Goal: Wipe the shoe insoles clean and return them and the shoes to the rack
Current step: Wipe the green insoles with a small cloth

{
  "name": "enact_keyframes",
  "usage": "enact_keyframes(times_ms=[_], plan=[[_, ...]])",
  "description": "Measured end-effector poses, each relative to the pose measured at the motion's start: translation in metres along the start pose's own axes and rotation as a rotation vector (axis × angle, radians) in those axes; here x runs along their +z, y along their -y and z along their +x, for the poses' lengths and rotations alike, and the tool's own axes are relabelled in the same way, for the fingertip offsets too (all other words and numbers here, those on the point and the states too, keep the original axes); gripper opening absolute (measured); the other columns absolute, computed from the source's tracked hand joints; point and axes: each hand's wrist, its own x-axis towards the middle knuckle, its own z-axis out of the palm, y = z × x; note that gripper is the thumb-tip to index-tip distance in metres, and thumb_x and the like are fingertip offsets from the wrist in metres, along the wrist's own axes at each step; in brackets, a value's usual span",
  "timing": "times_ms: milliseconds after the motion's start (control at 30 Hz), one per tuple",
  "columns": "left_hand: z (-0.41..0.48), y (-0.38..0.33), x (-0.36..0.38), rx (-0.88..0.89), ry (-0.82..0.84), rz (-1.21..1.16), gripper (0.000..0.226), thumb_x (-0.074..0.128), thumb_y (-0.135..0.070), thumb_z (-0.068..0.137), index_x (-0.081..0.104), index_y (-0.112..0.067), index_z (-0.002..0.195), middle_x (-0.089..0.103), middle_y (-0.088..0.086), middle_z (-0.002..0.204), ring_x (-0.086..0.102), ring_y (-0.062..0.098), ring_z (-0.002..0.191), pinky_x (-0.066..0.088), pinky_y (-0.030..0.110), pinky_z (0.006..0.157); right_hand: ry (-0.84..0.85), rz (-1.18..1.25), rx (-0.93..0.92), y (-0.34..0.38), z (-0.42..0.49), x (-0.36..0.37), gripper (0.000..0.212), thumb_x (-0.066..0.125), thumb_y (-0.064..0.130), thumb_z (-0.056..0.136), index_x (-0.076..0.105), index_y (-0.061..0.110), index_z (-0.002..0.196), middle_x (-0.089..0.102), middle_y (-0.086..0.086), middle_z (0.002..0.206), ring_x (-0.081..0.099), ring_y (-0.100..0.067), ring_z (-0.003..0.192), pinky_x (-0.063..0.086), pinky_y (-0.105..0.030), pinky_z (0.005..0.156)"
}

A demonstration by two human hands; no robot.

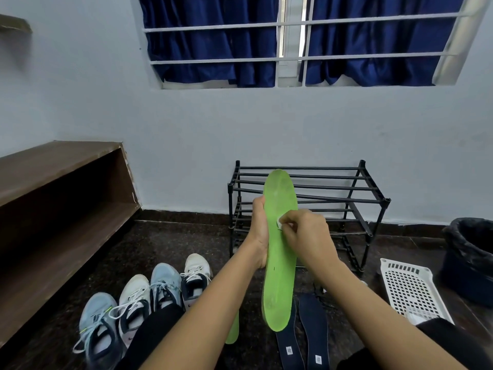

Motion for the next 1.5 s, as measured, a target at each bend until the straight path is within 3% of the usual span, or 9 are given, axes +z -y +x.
enact_keyframes(times_ms=[233, 367, 467, 767, 900, 1067, 1167, 1333, 1500], plan=[[-0.004, 0.007, 0.002, -0.049, 0.049, 0.06, 0.058, 0.028, -0.051, 0.091, 0.061, -0.018, 0.056, 0.056, 0.001, 0.056, 0.051, 0.016, 0.048, 0.039, 0.021, 0.049, -0.045, 0.066, 0.071, -0.004, 0.005, -0.009, 0.018, 0.061, 0.006, 0.082, 0.074, 0.012, 0.092, 0.072, -0.004, 0.088, 0.066, -0.02, 0.079, 0.053, -0.035, 0.078], [-0.003, 0.005, -0.004, -0.05, 0.017, 0.041, 0.059, 0.031, -0.057, 0.09, 0.067, -0.016, 0.068, 0.062, 0.006, 0.065, 0.057, 0.021, 0.059, 0.042, 0.028, 0.058, 0.117, 0.158, 0.023, 0.005, -0.004, -0.013, 0.009, 0.069, 0.012, 0.082, 0.074, 0.018, 0.085, 0.07, 0.007, 0.079, 0.061, 0.0, 0.069, 0.045, -0.007, 0.066], [-0.003, 0.0, -0.008, -0.043, -0.014, -0.004, 0.057, 0.032, -0.056, 0.09, 0.065, -0.012, 0.075, 0.062, 0.008, 0.072, 0.057, 0.022, 0.064, 0.043, 0.029, 0.061, 0.154, 0.224, 0.001, 0.01, -0.011, -0.008, 0.011, 0.069, 0.011, 0.082, 0.075, 0.019, 0.087, 0.069, 0.009, 0.077, 0.059, 0.007, 0.067, 0.04, 0.0, 0.063], [-0.005, 0.006, -0.002, -0.104, 0.011, 0.056, 0.067, 0.025, -0.054, 0.096, 0.071, -0.014, 0.066, 0.065, 0.008, 0.061, 0.061, 0.021, 0.054, 0.048, 0.026, 0.053, 0.064, 0.265, 0.082, 0.001, 0.0, -0.009, 0.006, 0.073, 0.012, 0.078, 0.075, 0.016, 0.082, 0.066, 0.009, 0.071, 0.06, 0.0, 0.068, 0.041, -0.001, 0.064], [-0.008, 0.013, 0.005, -0.15, 0.037, 0.089, 0.06, 0.023, -0.051, 0.097, 0.064, -0.012, 0.078, 0.063, 0.008, 0.057, 0.06, 0.021, 0.049, 0.048, 0.023, 0.048, -0.018, 0.235, 0.126, -0.004, 0.006, -0.01, 0.007, 0.071, 0.011, 0.08, 0.075, 0.014, 0.085, 0.069, 0.004, 0.076, 0.062, -0.007, 0.072, 0.048, -0.015, 0.072], [-0.003, 0.008, -0.007, -0.113, -0.004, 0.068, 0.065, 0.028, -0.054, 0.095, 0.07, -0.015, 0.064, 0.063, 0.007, 0.062, 0.059, 0.021, 0.056, 0.046, 0.026, 0.055, 0.11, 0.262, 0.082, 0.004, -0.004, -0.007, 0.006, 0.074, 0.014, 0.079, 0.075, 0.016, 0.084, 0.067, 0.009, 0.071, 0.059, 0.004, 0.064, 0.042, -0.003, 0.063], [-0.002, 0.004, -0.013, -0.085, -0.034, 0.038, 0.067, 0.03, -0.054, 0.095, 0.071, -0.014, 0.059, 0.065, 0.007, 0.066, 0.059, 0.021, 0.058, 0.044, 0.028, 0.059, 0.18, 0.324, 0.053, 0.008, -0.012, -0.005, 0.005, 0.075, 0.013, 0.078, 0.076, 0.017, 0.082, 0.067, 0.011, 0.067, 0.058, 0.008, 0.057, 0.042, -0.004, 0.057], [-0.006, 0.001, -0.01, -0.087, -0.024, 0.054, 0.064, 0.03, -0.052, 0.095, 0.068, -0.015, 0.06, 0.063, 0.006, 0.062, 0.059, 0.02, 0.056, 0.044, 0.027, 0.058, 0.134, 0.356, 0.045, 0.005, -0.011, -0.003, 0.005, 0.075, 0.013, 0.078, 0.076, 0.018, 0.079, 0.069, 0.01, 0.068, 0.062, 0.004, 0.063, 0.044, -0.006, 0.061], [-0.013, 0.009, 0.003, -0.161, 0.076, 0.147, 0.063, 0.024, -0.056, 0.095, 0.07, -0.013, 0.085, 0.067, 0.015, 0.072, 0.063, 0.03, 0.065, 0.053, 0.04, 0.066, 0.016, 0.316, 0.108, -0.008, 0.003, -0.012, 0.004, 0.074, 0.014, 0.079, 0.075, 0.015, 0.082, 0.069, 0.004, 0.073, 0.062, -0.003, 0.067, 0.045, -0.008, 0.063]])
